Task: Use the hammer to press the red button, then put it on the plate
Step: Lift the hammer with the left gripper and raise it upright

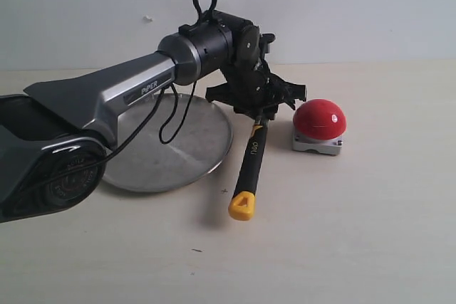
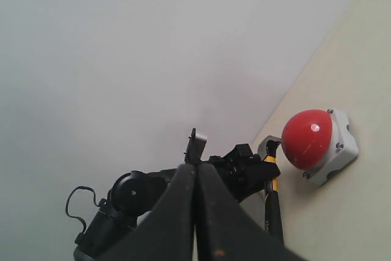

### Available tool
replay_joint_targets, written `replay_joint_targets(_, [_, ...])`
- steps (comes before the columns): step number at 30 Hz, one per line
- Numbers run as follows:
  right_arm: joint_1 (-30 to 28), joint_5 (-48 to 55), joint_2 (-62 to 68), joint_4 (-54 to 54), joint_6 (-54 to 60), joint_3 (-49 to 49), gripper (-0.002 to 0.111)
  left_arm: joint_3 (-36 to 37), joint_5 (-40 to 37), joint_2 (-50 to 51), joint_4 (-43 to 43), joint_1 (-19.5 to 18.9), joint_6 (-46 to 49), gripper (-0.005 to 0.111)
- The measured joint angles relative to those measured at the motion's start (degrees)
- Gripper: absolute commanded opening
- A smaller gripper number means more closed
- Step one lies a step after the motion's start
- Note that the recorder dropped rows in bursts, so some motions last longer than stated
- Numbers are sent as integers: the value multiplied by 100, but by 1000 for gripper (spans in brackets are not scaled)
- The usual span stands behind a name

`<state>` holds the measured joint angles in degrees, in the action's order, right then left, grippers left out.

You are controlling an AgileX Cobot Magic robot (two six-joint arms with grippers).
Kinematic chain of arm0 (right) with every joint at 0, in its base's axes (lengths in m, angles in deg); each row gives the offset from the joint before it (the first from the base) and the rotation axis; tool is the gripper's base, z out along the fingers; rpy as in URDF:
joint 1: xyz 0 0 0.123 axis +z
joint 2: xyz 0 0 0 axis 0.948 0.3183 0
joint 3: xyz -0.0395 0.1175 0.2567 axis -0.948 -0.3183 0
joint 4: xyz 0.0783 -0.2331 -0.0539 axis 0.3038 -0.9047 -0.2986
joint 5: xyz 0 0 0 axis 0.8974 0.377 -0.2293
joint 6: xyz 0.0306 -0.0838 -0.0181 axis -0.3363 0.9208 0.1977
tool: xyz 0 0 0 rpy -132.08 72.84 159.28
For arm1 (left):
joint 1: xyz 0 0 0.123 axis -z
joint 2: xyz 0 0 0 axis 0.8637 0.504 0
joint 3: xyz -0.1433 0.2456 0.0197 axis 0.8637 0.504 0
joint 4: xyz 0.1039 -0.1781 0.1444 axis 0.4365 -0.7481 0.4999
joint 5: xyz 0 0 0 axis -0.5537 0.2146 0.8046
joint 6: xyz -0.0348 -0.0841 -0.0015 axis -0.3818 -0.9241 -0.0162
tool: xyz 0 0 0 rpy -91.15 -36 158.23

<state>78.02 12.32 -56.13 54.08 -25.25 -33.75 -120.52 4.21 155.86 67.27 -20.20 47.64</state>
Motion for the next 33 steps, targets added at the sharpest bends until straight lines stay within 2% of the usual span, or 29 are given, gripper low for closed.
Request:
replay_joint_targets(22, [0, 0, 0, 0, 0, 0, 0, 0, -223, -634, -639, 127, 470, 0])
replay_joint_targets(33, [0, 0, 0, 0, 0, 0, 0, 23, -217, -847, 23, 303, 481, 0])
